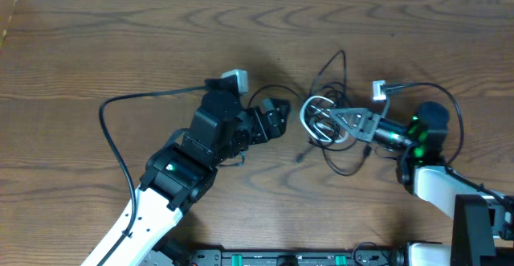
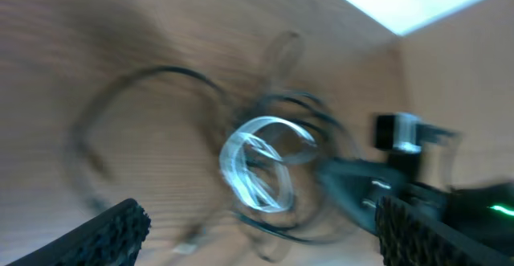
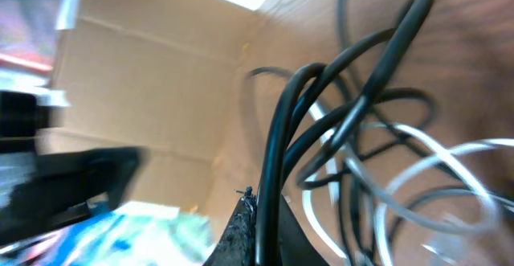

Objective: Untangle cables

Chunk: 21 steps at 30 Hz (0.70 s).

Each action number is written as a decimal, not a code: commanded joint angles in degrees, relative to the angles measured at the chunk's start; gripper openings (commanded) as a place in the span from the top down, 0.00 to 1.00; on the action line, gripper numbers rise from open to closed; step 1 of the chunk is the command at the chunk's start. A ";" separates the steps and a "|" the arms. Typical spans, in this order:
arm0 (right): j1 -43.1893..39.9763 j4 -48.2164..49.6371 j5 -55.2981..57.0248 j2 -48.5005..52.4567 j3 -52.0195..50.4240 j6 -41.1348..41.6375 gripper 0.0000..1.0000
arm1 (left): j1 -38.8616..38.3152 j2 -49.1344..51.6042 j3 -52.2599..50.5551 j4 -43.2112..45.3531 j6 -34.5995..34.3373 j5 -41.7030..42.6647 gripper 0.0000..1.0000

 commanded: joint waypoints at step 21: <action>0.31 43.01 -21.38 -1.55 0.31 33.48 0.99 | 0.13 7.61 1.01 -2.29 22.05 12.48 0.09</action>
